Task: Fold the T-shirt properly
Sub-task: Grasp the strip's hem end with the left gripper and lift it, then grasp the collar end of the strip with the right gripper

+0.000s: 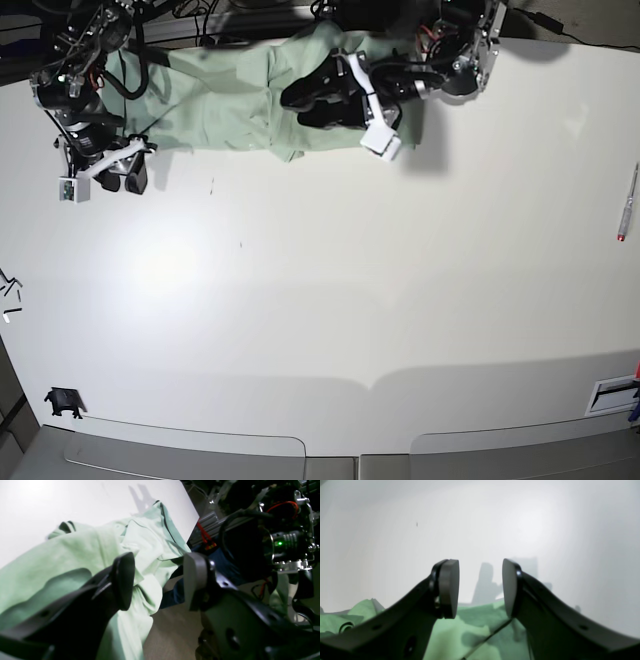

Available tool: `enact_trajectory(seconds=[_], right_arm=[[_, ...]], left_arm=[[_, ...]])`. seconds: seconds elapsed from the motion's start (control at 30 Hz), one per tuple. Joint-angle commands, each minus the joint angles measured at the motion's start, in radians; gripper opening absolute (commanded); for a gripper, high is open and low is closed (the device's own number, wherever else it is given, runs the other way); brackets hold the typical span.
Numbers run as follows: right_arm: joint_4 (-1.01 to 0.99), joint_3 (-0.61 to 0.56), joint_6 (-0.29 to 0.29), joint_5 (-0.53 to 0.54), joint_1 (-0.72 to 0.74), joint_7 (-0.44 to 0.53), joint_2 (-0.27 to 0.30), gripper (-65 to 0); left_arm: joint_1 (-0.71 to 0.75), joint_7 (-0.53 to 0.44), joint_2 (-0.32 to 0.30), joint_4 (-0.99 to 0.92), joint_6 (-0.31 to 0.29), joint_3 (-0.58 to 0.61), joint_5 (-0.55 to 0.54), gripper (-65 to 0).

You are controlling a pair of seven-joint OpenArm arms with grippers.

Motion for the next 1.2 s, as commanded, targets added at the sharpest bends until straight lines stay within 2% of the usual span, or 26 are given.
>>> enact_trajectory(seconds=[0.0, 0.23, 0.37, 0.47, 0.67, 0.83, 0.93, 1.0, 1.17], right_arm=[[0.015, 0.005, 0.002, 0.018, 0.008, 0.023, 0.014, -39.0], [0.015, 0.005, 0.001, -0.017, 0.008, 0.023, 0.026, -39.0], [0.014, 0.012, 0.001, -0.038, 0.006, 0.014, 0.067, -38.9], [-0.007, 0.020, 0.001, -0.039, -0.008, -0.009, 0.123, -38.8], [-0.191, 0.085, -0.001, -0.012, -0.031, 0.005, 0.243, -25.4], [-0.455, 0.128, 0.018, 0.160, -0.031, -0.004, 0.352, -25.1], [-0.610, 0.128, 0.110, 0.330, -0.027, -0.060, 0.400, -25.1], [-0.704, 0.128, 0.157, 0.465, -0.020, -0.118, 0.414, -25.1], [-0.861, 0.128, 0.157, 0.677, 0.008, -0.272, 0.408, -25.1]], left_arm=[[-0.006, -0.018, 0.003, 0.018, -0.013, 0.002, -0.028, -35.8], [-0.005, 0.010, -0.015, 0.052, -0.013, -0.001, 0.055, -35.8], [-0.003, 0.040, -0.045, 0.094, -0.013, -0.002, 0.056, -35.8], [-0.003, 0.043, -0.059, 0.110, -0.013, -0.008, 0.088, -35.8], [-0.003, 0.035, -0.085, 0.110, -0.013, -0.008, 0.129, -35.8], [-0.003, 0.035, -0.091, 0.110, -0.013, -0.007, 0.129, -35.8], [-0.003, 0.034, -0.091, 0.110, -0.013, -0.007, 0.129, -35.8], [-0.003, 0.023, -0.091, 0.110, -0.013, -0.008, 0.129, -35.8], [-0.003, 0.009, -0.091, 0.110, -0.013, -0.008, 0.129, -35.8]])
